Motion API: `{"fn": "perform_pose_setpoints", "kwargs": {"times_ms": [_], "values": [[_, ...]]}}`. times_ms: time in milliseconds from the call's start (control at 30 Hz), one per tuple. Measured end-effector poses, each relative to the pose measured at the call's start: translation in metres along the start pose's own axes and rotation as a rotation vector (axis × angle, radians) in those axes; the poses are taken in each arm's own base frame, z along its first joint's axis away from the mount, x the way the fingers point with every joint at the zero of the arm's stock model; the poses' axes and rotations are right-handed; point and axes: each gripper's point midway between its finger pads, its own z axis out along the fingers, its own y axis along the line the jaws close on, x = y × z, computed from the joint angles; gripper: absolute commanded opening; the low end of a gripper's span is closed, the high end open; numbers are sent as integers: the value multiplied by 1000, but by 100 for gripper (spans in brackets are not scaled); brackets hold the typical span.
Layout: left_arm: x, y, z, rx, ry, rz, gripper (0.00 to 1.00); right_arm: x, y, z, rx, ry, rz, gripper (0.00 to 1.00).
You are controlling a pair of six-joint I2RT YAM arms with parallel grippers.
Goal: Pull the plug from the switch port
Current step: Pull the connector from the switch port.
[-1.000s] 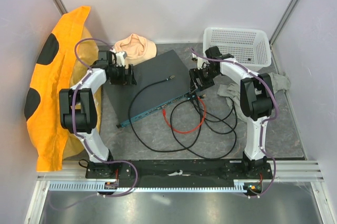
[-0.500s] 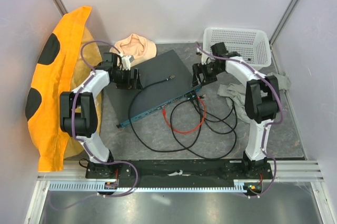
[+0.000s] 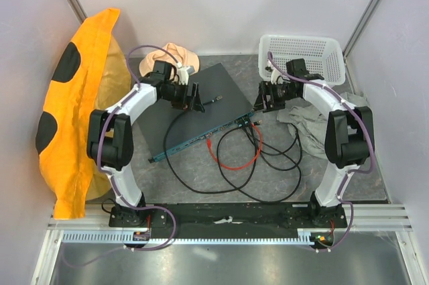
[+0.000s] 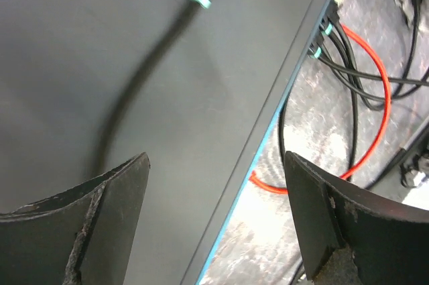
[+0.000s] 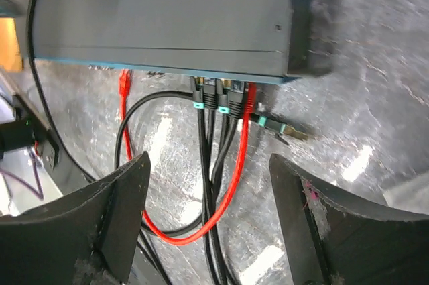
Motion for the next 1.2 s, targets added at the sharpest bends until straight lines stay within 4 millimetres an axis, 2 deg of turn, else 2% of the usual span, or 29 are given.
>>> {"fn": "perform_pose_setpoints", "kwargs": {"times_ms": [100,300,533,600,733,1000,1200], "values": [[10,2,13,6,40,-33,88,0,3,4,-45,19,-23,81],[13,19,23,-39,65,-56,87,-21,1,19,-145,57,-98,79],[12,21,24,-63,64,-47,88,-3,-7,26,-177,126,-35,72],[13,20,24,-60,64,-47,88,4,-8,24,-188,141,-7,67],[13,20,24,-57,65,-46,88,4,-11,24,-193,136,19,64],[17,5,30,-13,89,68,87,-11,-9,31,-231,81,74,64],[21,-15,26,4,109,102,88,4,-13,37,-224,102,107,60]]}}
